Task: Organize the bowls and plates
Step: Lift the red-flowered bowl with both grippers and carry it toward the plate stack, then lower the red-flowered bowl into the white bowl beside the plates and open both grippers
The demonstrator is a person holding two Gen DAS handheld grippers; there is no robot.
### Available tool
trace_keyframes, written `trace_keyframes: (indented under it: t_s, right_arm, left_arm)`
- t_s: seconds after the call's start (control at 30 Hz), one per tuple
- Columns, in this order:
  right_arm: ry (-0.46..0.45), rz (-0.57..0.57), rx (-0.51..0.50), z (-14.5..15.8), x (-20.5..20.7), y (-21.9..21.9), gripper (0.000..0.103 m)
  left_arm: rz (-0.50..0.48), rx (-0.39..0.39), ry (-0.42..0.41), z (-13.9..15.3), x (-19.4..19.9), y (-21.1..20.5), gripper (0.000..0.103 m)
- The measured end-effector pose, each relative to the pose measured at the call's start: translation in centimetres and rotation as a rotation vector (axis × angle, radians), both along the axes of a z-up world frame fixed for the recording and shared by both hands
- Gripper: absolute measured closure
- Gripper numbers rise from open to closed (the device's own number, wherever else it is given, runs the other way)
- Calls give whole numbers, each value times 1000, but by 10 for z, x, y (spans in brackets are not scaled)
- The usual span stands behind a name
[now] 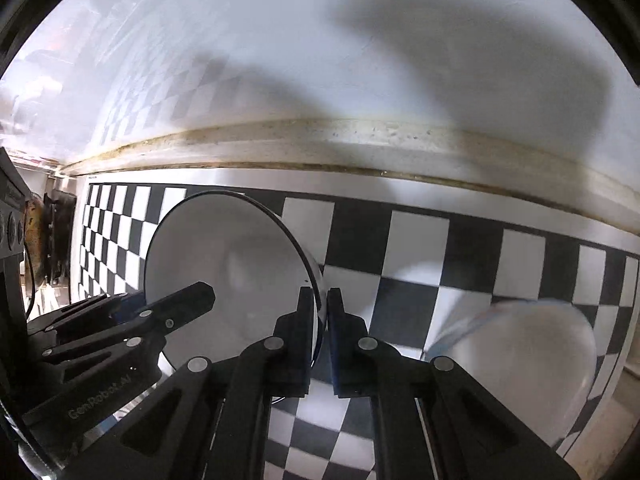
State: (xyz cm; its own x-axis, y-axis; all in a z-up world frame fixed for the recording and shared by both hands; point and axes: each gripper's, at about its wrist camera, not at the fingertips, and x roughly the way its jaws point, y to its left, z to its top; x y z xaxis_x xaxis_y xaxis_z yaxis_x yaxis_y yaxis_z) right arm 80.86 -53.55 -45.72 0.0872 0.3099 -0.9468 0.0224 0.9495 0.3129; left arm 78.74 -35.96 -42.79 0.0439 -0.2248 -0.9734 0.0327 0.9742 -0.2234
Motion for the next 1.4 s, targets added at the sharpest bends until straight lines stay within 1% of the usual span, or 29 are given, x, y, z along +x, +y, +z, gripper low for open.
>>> trace_keyframes:
  t_s: [0.17, 0.37, 0.47, 0.57, 0.73, 0.9, 1.03, 1.17, 1.4]
  right_arm:
    - [-39, -9, 15, 34, -22, -9, 95]
    - [-77, -31, 15, 73, -69, -18, 95]
    - [-92, -46, 7, 92, -102, -18, 95]
    - [-104, -68, 5, 108, -141, -19, 95]
    - [-108, -103, 0, 125, -207, -22, 95]
    - [-110, -132, 1, 130, -260, -22, 95]
    - [-93, -148, 1, 124, -301, -17, 95]
    - [-57, -161, 4, 105, -335, -13, 95]
    - [25, -181, 21, 60, -362, -11, 95]
  left_arm:
    - [-23, 3, -36, 28, -12, -2, 79]
    - [-75, -10, -79, 63, -49, -7, 79]
    - [-110, -12, -95, 76, -72, -8, 79]
    - [-157, -12, -111, 89, -103, -13, 79]
    - [-204, -34, -133, 104, -150, -19, 79]
    - [-248, -49, -135, 114, -190, -19, 79]
    - [-277, -46, -126, 113, -220, -19, 79]
    - [-300, -39, -88, 101, -246, -17, 79]
    - [-340, 5, -10, 63, -270, -22, 79]
